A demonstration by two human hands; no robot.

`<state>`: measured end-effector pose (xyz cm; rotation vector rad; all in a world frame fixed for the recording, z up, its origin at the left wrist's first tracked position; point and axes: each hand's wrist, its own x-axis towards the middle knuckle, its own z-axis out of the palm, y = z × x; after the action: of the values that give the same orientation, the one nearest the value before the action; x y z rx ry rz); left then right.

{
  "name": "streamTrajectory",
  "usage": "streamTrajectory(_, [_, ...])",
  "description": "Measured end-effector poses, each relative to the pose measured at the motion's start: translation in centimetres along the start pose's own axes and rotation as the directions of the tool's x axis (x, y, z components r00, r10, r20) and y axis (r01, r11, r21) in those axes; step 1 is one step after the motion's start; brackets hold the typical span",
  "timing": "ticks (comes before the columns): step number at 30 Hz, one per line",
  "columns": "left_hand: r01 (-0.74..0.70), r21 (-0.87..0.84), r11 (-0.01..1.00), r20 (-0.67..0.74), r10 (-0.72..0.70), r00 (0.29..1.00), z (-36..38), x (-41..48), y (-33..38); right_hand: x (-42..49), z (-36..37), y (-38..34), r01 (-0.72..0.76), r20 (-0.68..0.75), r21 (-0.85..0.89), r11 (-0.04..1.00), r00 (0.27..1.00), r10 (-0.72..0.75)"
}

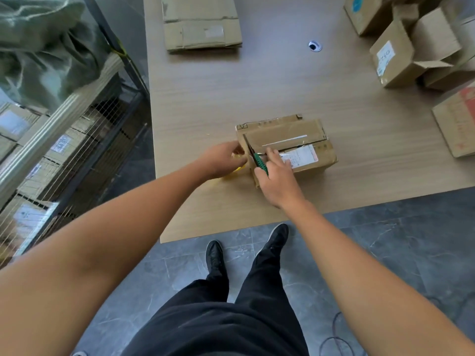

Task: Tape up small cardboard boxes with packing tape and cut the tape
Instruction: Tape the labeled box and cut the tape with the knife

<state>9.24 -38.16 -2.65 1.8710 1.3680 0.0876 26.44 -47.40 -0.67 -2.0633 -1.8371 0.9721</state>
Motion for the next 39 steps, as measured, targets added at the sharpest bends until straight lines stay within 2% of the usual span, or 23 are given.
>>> streamTrajectory(2, [0.016,-0.189,0.982,0.106,0.004,0.994,-0.8,-1.3,-0.9,0.2,-0.2,0.4,0.018,0.088,-0.020,1.000,0.996,-0.016])
streamTrajectory(3, [0.026,-0.219,0.975,0.102,-0.004,0.995,-1.0,-1.8,-1.2,0.3,-0.4,0.4,0.020,0.116,-0.021,1.000,0.993,-0.018])
streamTrajectory(4, [0.037,-0.195,0.980,0.073,-0.023,0.997,-1.0,-2.1,-1.4,0.5,-0.6,0.5,0.020,0.142,-0.027,0.999,0.990,-0.016])
streamTrajectory(8, [0.082,0.140,0.987,-0.013,-0.081,0.997,-1.3,-2.2,-1.2,0.7,-1.2,0.2,0.028,0.228,-0.116,0.993,0.974,-0.001])
streamTrajectory(11, [0.120,0.166,0.979,0.003,-0.122,0.992,-1.4,-2.3,-0.7,1.0,-1.6,-0.5,0.000,0.249,-0.162,0.987,0.968,0.041])
streamTrajectory(14, [0.109,0.164,0.980,-0.033,-0.105,0.994,-0.9,-2.6,-0.3,1.2,-1.8,-1.0,-0.044,0.286,-0.195,0.980,0.953,0.100])
streamTrajectory(17, [0.093,0.228,0.969,-0.061,-0.081,0.995,-0.8,-2.9,-0.4,1.5,-1.8,-0.9,0.026,0.310,-0.360,0.933,0.946,0.093])
streamTrajectory(21, [-0.007,0.357,0.934,-0.099,0.045,0.994,-1.4,-3.8,-0.4,1.6,-0.9,-1.3,0.063,0.330,-0.499,0.864,0.936,0.122])
streamTrajectory(24, [-0.074,0.359,0.930,-0.172,0.144,0.974,-2.2,-5.1,-0.9,0.9,-0.8,-1.9,0.039,0.352,-0.445,0.894,0.926,0.135])
streamTrajectory(26, [-0.057,0.340,0.939,-0.186,0.127,0.974,-3.4,-5.0,-2.1,0.4,-1.2,-1.1,0.043,0.311,-0.307,0.951,0.949,0.057])
streamTrajectory(28, [-0.017,0.305,0.952,-0.145,0.064,0.987,-4.8,-3.9,-3.3,-0.4,-1.3,-0.4,-0.024,0.193,-0.080,0.996,0.980,0.039])
streamTrajectory(30, [-0.041,0.244,0.969,-0.065,0.058,0.996,-5.9,-2.0,-3.8,-0.5,-0.5,-0.3,-0.089,-0.040,0.113,0.990,0.995,0.094])
streamTrajectory(31, [-0.087,0.216,0.972,-0.011,0.092,0.996,-6.3,-1.3,-3.5,-0.5,0.0,-0.6,-0.090,-0.178,0.155,0.984,0.977,0.117])
streamTrajectory(32, [-0.137,0.179,0.974,0.047,0.130,0.990,-6.5,-0.6,-3.1,-0.3,0.7,-1.1,-0.081,-0.305,0.144,0.986,0.945,0.123])
streamTrajectory(34, [-0.169,0.048,0.984,0.160,0.160,0.974,-6.6,0.5,-2.6,0.7,2.2,-1.5,-0.119,-0.437,0.028,0.993,0.891,0.119])
streamTrajectory(36, [-0.137,-0.088,0.987,0.258,0.156,0.954,-6.0,0.7,-2.6,1.4,3.2,-1.6,-0.157,-0.454,-0.113,0.981,0.886,0.090])
streamTrajectory(39, [-0.065,-0.295,0.953,0.243,0.141,0.960,-4.7,-0.2,-2.8,1.6,3.2,-0.7,-0.107,-0.430,-0.280,0.954,0.902,-0.025])
